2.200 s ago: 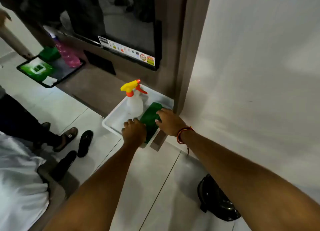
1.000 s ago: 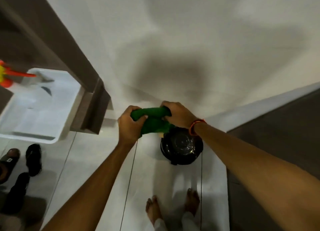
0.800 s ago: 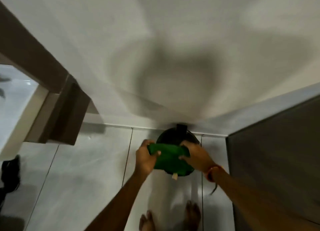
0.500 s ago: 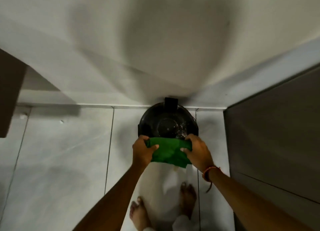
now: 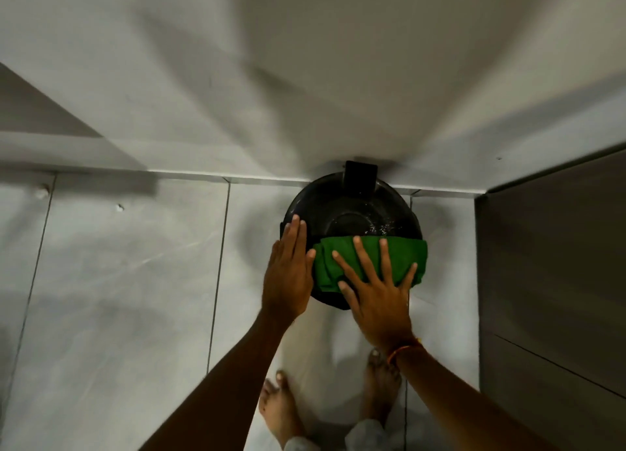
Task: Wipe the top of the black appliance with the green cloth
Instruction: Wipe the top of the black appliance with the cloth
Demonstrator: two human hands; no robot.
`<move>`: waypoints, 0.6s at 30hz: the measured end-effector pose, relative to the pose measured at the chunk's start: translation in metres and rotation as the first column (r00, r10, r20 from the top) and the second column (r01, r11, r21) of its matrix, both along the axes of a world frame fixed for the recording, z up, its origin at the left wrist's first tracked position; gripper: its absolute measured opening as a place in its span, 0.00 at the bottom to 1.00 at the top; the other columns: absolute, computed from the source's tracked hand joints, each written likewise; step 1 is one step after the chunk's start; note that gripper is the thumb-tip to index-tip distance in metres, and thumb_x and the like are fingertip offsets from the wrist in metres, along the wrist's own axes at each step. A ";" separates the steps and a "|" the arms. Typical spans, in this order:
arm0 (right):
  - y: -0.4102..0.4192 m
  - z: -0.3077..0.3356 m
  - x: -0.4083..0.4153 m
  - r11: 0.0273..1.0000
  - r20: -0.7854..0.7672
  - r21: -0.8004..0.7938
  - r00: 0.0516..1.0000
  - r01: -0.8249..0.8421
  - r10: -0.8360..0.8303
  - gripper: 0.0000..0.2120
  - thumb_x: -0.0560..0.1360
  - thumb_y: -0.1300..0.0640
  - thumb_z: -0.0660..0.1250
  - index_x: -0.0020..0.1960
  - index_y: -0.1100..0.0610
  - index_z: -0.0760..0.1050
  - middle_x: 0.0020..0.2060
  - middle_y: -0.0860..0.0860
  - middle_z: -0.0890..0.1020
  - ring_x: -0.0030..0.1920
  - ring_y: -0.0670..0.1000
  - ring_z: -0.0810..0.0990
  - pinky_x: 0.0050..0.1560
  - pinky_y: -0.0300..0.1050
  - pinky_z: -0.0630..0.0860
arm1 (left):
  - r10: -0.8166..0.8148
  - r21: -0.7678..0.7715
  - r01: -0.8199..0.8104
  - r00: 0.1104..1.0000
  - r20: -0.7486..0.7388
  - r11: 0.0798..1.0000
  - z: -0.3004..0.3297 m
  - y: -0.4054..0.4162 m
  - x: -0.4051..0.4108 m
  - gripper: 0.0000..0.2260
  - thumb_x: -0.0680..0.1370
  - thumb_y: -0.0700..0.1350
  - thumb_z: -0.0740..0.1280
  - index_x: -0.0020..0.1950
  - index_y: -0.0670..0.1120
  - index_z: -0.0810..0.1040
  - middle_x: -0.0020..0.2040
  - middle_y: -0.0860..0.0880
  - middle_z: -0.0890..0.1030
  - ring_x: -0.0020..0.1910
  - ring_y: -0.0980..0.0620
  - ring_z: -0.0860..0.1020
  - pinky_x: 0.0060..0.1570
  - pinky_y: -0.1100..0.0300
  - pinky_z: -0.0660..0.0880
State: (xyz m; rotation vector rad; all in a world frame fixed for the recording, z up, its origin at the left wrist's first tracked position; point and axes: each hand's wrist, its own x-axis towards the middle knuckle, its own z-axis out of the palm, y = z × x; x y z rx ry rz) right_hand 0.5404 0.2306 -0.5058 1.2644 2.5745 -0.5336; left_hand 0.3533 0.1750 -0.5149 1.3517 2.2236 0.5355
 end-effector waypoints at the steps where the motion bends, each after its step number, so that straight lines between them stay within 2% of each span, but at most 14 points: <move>1: -0.003 -0.007 0.003 0.999 0.001 -0.011 0.999 0.044 -0.044 0.28 0.83 0.37 0.49 0.81 0.34 0.48 0.84 0.46 0.50 0.84 0.61 0.45 0.72 0.84 0.47 | -0.049 -0.024 0.048 0.999 -0.020 0.999 -0.008 -0.002 -0.002 0.26 0.86 0.49 0.50 0.83 0.44 0.52 0.84 0.46 0.51 0.83 0.49 0.49 0.80 0.50 0.56; 3: -0.005 -0.017 0.010 0.997 -0.006 0.004 0.997 0.082 -0.082 0.29 0.82 0.36 0.50 0.81 0.34 0.47 0.84 0.46 0.49 0.84 0.60 0.44 0.72 0.84 0.48 | -0.077 -0.060 0.074 0.996 -0.040 0.995 -0.019 -0.003 -0.004 0.26 0.86 0.50 0.49 0.83 0.46 0.47 0.84 0.49 0.46 0.83 0.51 0.44 0.81 0.50 0.53; 8: 0.023 -0.019 0.014 0.989 -0.025 0.017 0.988 0.150 -0.149 0.29 0.82 0.34 0.43 0.82 0.35 0.45 0.84 0.45 0.46 0.84 0.60 0.42 0.75 0.79 0.48 | -0.074 -0.095 0.068 0.995 -0.066 0.993 -0.028 0.001 0.007 0.28 0.85 0.53 0.48 0.83 0.46 0.44 0.84 0.48 0.45 0.83 0.50 0.43 0.81 0.48 0.51; 12: 0.071 -0.018 -0.002 0.961 -0.064 0.002 0.959 0.275 -0.275 0.29 0.82 0.35 0.46 0.82 0.35 0.44 0.84 0.46 0.47 0.84 0.61 0.42 0.75 0.80 0.48 | -0.053 -0.153 0.041 0.996 -0.072 0.987 -0.024 0.009 0.015 0.29 0.85 0.54 0.45 0.83 0.46 0.42 0.84 0.48 0.42 0.83 0.48 0.42 0.81 0.44 0.48; 16: 0.123 -0.016 -0.031 0.972 -0.056 0.016 0.971 0.234 -0.233 0.30 0.81 0.35 0.46 0.82 0.35 0.46 0.84 0.46 0.50 0.83 0.62 0.47 0.74 0.80 0.51 | -0.054 -0.149 0.046 0.997 -0.048 0.988 -0.022 0.009 0.016 0.28 0.85 0.52 0.45 0.83 0.46 0.41 0.84 0.47 0.41 0.83 0.48 0.40 0.80 0.42 0.47; 18: 0.123 -0.017 -0.042 0.982 -0.034 0.067 0.984 0.178 -0.177 0.29 0.82 0.36 0.48 0.82 0.36 0.48 0.84 0.46 0.50 0.83 0.63 0.50 0.75 0.80 0.51 | -0.046 -0.151 0.036 0.997 -0.060 0.988 -0.023 0.009 0.018 0.28 0.85 0.52 0.45 0.83 0.45 0.41 0.84 0.47 0.41 0.83 0.48 0.40 0.80 0.42 0.47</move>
